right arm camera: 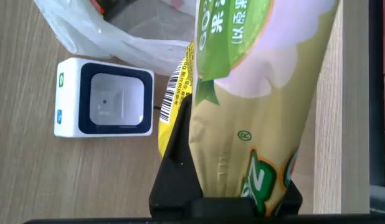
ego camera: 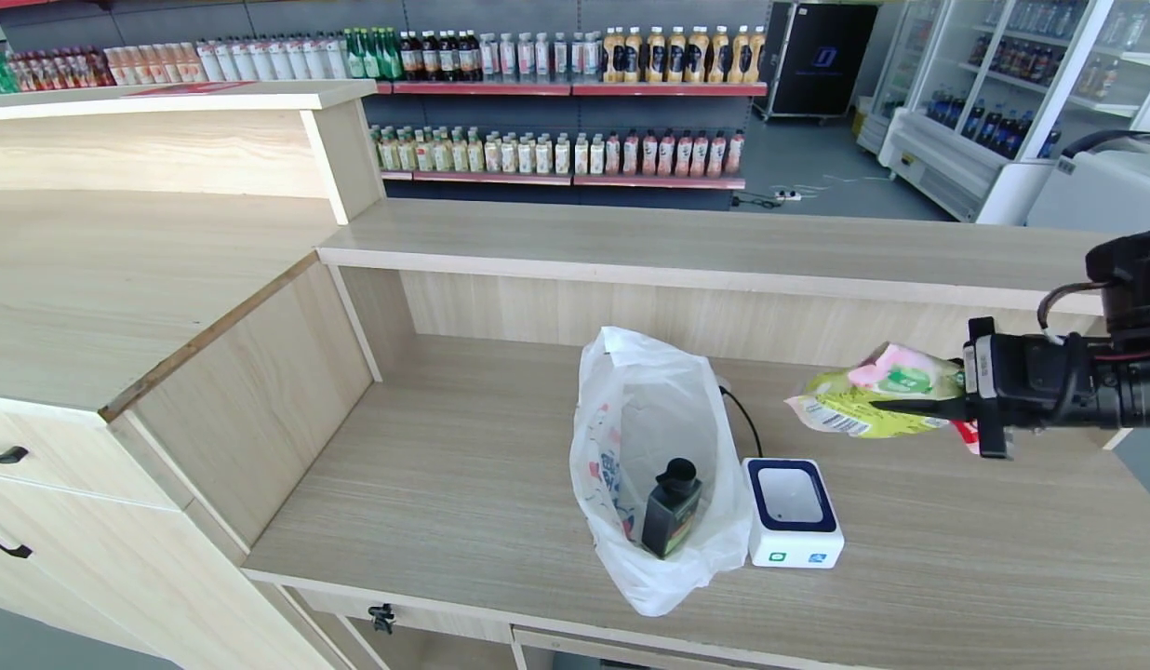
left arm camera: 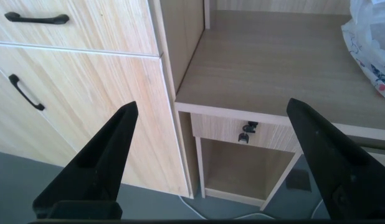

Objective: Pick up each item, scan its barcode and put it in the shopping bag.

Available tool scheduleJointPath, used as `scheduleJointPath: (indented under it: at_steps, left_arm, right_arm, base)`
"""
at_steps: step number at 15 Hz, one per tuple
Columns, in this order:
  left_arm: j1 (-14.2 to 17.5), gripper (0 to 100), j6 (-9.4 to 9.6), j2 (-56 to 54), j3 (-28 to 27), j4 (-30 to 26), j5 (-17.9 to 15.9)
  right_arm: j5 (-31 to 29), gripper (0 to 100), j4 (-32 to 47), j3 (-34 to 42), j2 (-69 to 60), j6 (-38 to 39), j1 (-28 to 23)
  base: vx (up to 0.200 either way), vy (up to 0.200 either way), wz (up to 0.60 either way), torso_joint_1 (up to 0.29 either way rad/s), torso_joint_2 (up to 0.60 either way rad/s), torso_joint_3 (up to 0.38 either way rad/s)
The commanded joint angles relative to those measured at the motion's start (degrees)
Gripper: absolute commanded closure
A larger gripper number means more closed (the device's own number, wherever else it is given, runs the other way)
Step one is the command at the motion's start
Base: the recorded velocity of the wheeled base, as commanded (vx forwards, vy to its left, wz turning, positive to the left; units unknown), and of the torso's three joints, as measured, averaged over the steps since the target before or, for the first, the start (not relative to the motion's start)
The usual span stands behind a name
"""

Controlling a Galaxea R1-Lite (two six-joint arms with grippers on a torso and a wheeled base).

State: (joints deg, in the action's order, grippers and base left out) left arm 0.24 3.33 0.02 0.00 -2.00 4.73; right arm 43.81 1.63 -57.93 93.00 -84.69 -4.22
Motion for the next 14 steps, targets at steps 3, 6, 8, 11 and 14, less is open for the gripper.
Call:
scheduleJointPath:
  at_steps: [3, 6, 8, 11, 14]
  left_arm:
    - [0.02, 0, 0.01, -0.02, 0.0, -0.02, 0.02]
    - [0.02, 0, 0.01, -0.02, 0.0, -0.02, 0.02]
    - [0.02, 0, 0.01, -0.02, 0.0, -0.02, 0.02]
    - [0.02, 0, 0.01, -0.02, 0.0, -0.02, 0.02]
    - [0.02, 0, 0.01, -0.02, 0.0, -0.02, 0.02]
  right_arm:
    - [-14.19, 100, 0.39, 3.61, -19.7, 41.36, -0.79]
    - [-26.41, 100, 6.54, 8.36, -24.01, 52.34, 0.79]
    - [-31.24, 100, 9.7, 8.36, -24.89, 53.31, 1.05]
    - [-32.83, 100, 3.2, 8.8, -24.27, 54.63, 1.67]
    - [-32.74, 100, -4.62, 8.89, -20.32, 62.8, 3.34]
  base:
    - [0.0, 0.0, 0.0, 0.0, 0.0, 0.0]
    - [0.0, 0.0, 0.0, 0.0, 0.0, 0.0]
    - [0.0, 0.0, 0.0, 0.0, 0.0, 0.0]
    - [0.0, 0.0, 0.4, 0.002, 0.0, 0.003]
    - [0.0, 0.0, 0.6, 0.006, 0.0, 0.001]
